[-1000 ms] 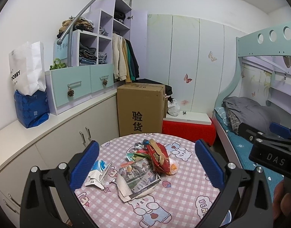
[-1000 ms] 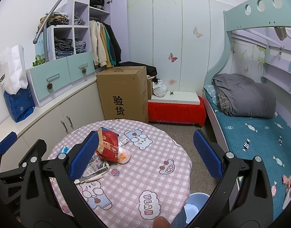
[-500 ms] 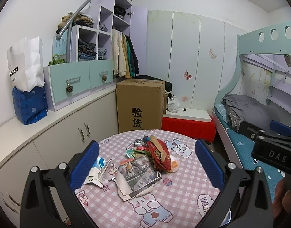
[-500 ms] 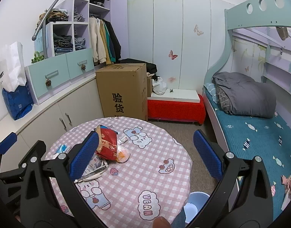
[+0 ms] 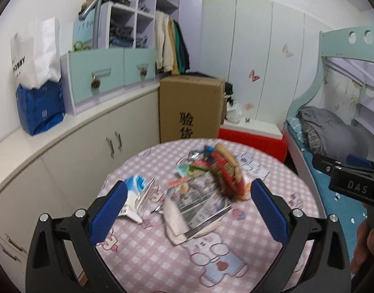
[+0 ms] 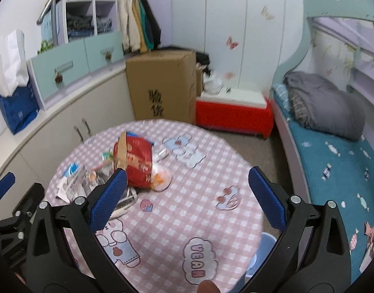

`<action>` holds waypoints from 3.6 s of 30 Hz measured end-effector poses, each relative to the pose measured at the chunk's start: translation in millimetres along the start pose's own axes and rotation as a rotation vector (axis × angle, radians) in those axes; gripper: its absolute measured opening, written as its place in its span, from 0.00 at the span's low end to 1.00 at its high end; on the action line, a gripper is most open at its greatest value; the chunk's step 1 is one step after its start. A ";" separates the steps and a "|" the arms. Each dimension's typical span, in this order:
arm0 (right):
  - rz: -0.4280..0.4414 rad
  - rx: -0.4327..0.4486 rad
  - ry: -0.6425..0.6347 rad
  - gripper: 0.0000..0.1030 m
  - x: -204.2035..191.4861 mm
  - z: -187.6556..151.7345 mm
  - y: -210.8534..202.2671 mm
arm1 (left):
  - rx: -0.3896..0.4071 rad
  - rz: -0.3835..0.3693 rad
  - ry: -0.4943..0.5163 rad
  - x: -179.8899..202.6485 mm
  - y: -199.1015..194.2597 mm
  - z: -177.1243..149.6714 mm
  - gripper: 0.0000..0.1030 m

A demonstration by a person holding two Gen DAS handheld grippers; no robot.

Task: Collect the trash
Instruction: 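Grasp the red snack bag with the right tool while the left tool grasps a crumpled paper, then carry both items to the blue wastebasket and open both tools to drop them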

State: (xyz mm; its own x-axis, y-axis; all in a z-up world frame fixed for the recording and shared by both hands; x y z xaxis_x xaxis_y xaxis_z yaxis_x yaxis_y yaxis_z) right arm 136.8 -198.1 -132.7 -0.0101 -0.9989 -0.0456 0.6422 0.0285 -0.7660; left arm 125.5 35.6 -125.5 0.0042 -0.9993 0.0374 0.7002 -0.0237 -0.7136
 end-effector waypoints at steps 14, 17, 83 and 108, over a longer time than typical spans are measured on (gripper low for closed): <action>0.167 -0.145 -0.147 0.94 -84.2 17.0 129.1 | -0.127 0.028 -0.012 -44.5 70.9 -22.9 0.96; 0.182 -0.174 -0.164 0.81 -93.5 20.9 149.7 | -0.148 0.027 0.006 -40.2 86.9 -25.4 0.96; 0.389 -0.024 0.269 0.30 132.3 -29.2 48.7 | -0.074 -0.282 0.139 95.5 70.7 -18.0 0.12; 0.260 -0.120 0.759 0.30 369.9 -190.1 75.4 | -0.316 -0.473 0.602 406.9 103.7 -100.5 0.12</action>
State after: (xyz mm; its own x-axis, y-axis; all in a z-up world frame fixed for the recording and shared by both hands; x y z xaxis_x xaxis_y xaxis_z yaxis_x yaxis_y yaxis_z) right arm 35.8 -558.3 -329.2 -0.4167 -0.6636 -0.6213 0.6095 0.3031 -0.7326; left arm 128.1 -376.4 -254.6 -0.6864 -0.7242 0.0662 0.2976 -0.3628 -0.8831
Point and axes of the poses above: each gripper's, at about its wrist camera, not at the fingertips, and y roughly the way its jaws point, x to its right, z to its top, the point moved 8 cm from there along y, roughly the way its jaws point, and after that the axes turned 14 degrees about -x, right-handed, at the moved point
